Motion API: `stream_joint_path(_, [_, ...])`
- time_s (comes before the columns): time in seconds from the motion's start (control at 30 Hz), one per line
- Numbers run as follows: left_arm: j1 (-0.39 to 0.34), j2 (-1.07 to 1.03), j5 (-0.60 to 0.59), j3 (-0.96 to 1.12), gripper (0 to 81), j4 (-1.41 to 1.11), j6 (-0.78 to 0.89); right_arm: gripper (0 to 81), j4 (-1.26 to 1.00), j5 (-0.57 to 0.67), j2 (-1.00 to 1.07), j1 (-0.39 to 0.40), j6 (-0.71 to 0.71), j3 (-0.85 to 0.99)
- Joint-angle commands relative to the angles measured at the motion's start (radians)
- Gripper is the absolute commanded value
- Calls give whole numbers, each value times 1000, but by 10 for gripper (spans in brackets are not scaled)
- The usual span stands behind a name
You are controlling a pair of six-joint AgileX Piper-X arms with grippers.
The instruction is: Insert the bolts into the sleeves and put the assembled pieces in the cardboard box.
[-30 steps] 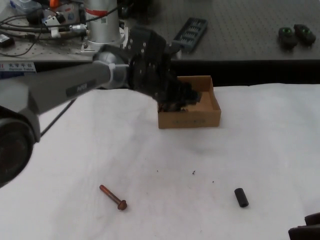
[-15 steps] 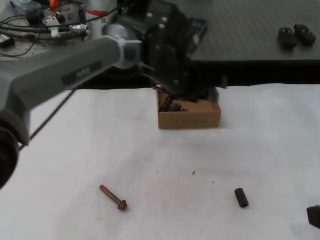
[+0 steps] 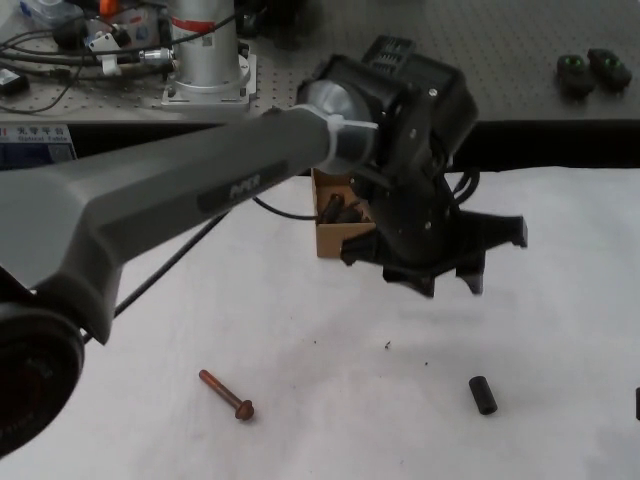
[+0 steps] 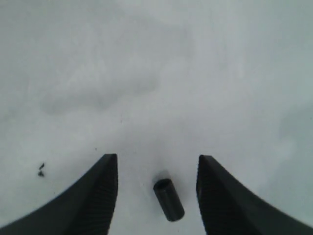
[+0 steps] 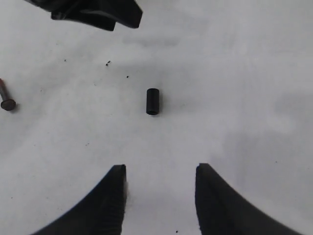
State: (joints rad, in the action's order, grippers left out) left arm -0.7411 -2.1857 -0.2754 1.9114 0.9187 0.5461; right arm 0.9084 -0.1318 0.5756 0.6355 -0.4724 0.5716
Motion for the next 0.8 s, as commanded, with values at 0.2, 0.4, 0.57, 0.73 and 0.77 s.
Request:
stream_joint_path(0.2, [-22, 6, 25, 7, 335, 84, 137, 337, -1, -104, -6, -7, -36, 47])
stream_joint_path(0.4, [-66, 6, 52, -1, 297, 63, 159, 225, 0, -158, -6, -7, -36, 93])
stream_joint_path(0.57, [-94, -5, 54, -1, 297, 28, 179, 268, 33, -177, -6, -7, -36, 95])
stream_joint_path(0.73, [-105, -12, 54, -33, 297, 29, 182, 295, 86, -219, -6, -7, -24, 95])
stream_joint_path(0.77, [-107, -12, 54, -50, 297, 23, 182, 295, 86, -219, -6, -7, -21, 95])
